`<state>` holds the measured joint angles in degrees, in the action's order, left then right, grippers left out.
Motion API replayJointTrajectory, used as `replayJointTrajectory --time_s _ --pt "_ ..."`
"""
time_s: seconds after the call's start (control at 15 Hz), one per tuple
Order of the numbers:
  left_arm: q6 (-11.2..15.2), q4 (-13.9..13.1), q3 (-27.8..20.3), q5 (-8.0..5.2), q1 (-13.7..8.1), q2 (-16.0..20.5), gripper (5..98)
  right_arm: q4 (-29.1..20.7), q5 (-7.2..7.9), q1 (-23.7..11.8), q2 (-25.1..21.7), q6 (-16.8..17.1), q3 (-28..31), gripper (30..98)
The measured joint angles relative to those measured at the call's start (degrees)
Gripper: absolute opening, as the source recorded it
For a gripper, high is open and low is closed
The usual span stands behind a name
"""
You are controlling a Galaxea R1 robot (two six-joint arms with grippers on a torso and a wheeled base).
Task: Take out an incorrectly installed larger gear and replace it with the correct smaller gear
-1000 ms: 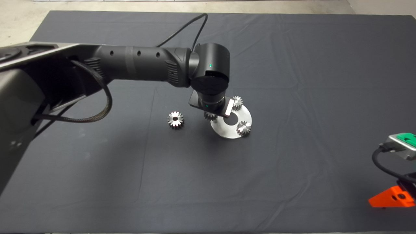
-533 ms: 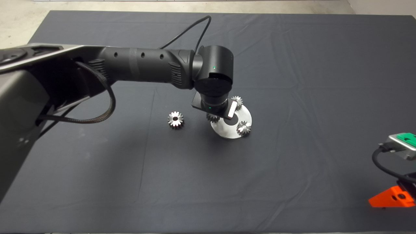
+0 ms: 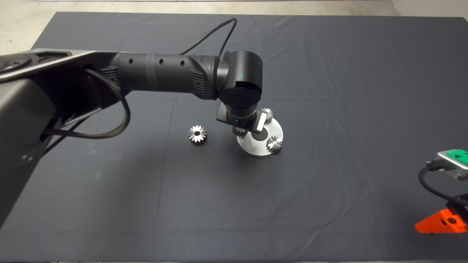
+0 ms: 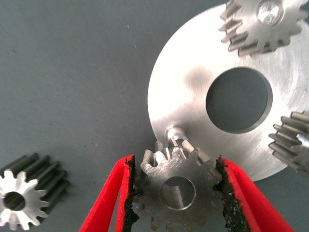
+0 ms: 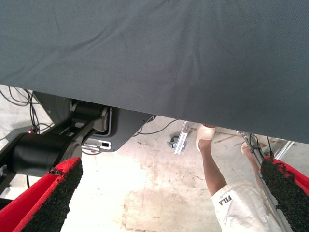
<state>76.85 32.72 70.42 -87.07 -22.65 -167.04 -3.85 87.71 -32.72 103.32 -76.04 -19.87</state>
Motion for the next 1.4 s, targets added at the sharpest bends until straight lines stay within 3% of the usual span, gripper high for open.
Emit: replayJointTrajectory --time_s 0.2,0.73,1.0,1.2,1.4 --pt "-0.1 0.0 1.5 0.00 1.4 -0.1 37.3 0.0 0.01 0.0 0.0 0.0 0.0 97.7" --pt "-0.2 0.0 2.5 0.62 1.5 -0.1 37.2 0.0 0.00 0.0 0.0 0.0 0.0 97.7" --pt "-0.8 0.1 3.5 1.96 1.4 -0.1 37.2 0.0 0.00 0.0 0.0 0.0 0.0 97.7" --pt "-0.8 0.3 4.8 3.66 1.2 -0.1 37.2 0.0 0.00 0.0 0.0 0.0 0.0 97.7" --pt "-0.8 0.4 4.8 3.74 1.2 -0.1 37.2 0.0 0.00 0.0 0.0 0.0 0.0 97.7"
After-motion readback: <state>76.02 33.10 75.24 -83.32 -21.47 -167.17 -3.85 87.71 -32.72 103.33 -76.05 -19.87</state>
